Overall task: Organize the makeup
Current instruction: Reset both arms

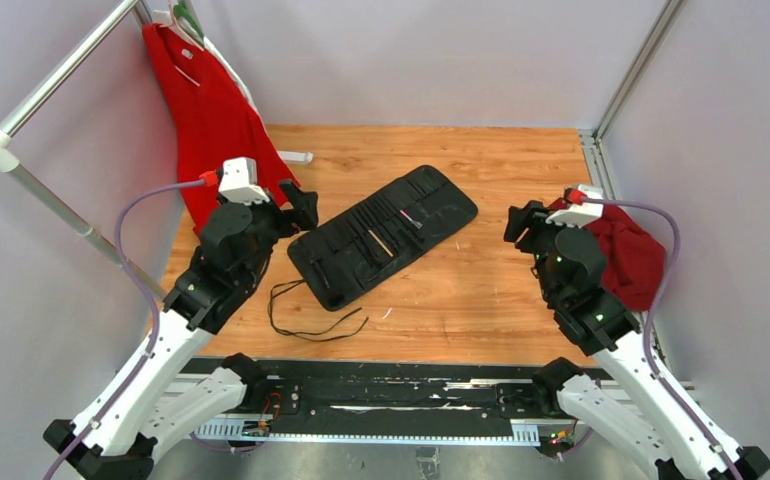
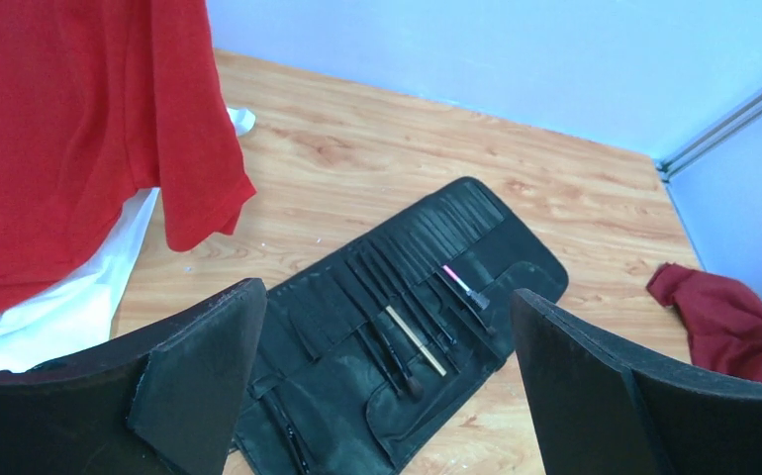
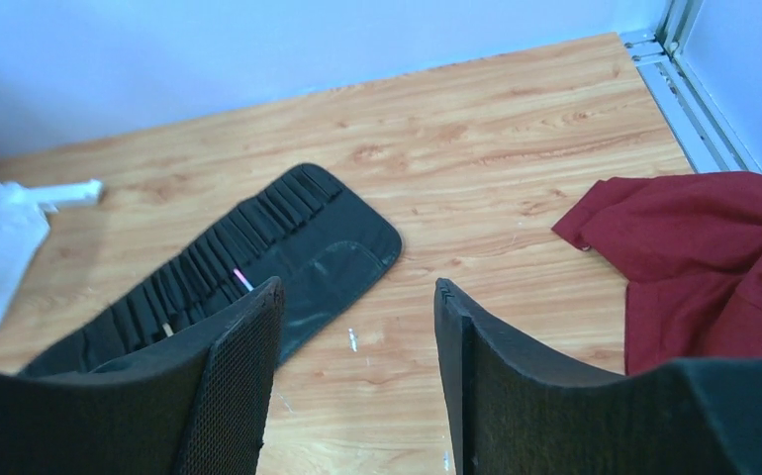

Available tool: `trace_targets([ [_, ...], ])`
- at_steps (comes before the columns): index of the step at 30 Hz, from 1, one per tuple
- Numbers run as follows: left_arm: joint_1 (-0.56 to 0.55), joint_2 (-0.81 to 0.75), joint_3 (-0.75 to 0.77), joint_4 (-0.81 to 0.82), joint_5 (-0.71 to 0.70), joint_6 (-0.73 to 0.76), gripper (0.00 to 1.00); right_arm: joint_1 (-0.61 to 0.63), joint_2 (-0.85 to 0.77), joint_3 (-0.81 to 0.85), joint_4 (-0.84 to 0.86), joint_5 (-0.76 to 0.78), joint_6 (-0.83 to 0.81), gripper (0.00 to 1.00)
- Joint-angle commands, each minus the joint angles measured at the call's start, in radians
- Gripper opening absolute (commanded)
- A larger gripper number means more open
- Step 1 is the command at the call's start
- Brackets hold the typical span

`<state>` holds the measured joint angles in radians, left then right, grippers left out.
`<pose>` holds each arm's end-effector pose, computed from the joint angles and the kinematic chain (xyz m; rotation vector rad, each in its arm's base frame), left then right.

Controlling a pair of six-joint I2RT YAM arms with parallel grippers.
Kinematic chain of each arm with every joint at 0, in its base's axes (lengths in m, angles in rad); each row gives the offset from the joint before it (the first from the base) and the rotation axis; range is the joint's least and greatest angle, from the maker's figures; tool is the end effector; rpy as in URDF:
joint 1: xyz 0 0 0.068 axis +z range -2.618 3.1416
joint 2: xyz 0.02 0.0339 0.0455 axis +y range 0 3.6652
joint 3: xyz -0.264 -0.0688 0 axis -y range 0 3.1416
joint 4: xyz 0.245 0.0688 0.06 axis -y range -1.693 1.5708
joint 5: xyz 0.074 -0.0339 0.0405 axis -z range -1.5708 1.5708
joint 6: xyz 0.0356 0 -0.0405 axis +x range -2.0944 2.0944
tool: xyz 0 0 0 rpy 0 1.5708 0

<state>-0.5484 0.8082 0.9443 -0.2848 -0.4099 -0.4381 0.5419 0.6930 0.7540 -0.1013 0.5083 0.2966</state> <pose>0.1590 -0.0805 0.3813 -0.2096 1.7090 -0.3809 0.1484 0.0691 0.3527 0.1959 1.5993 0.2403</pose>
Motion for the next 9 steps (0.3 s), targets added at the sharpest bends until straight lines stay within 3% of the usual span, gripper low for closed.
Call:
trace_targets([
  [1, -0.003, -0.048, -0.026, 0.009, -0.018, -0.01, 0.98, 0.009, -0.045, -0.006, 0.025, 0.05, 0.063, 0.57],
  [9, -0.003, -0.004, -0.004, 0.026, 0.015, 0.012, 0.98, 0.009, -0.032, 0.029, -0.01, 0.021, 0.074, 0.57],
])
